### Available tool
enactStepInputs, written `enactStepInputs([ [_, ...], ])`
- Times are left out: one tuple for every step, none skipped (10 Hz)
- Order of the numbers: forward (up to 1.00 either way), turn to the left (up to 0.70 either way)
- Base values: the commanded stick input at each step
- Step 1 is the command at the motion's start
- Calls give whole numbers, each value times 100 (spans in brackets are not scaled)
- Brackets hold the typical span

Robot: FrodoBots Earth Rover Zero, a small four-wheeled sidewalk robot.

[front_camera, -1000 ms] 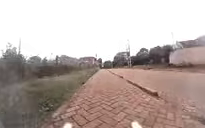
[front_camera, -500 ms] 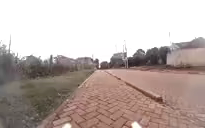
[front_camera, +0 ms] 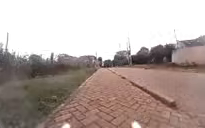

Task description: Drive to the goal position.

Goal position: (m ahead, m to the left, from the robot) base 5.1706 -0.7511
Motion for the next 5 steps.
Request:
enactStepInputs([
  [70,13],
  [70,14],
  [70,11],
  [70,8],
  [70,7],
])
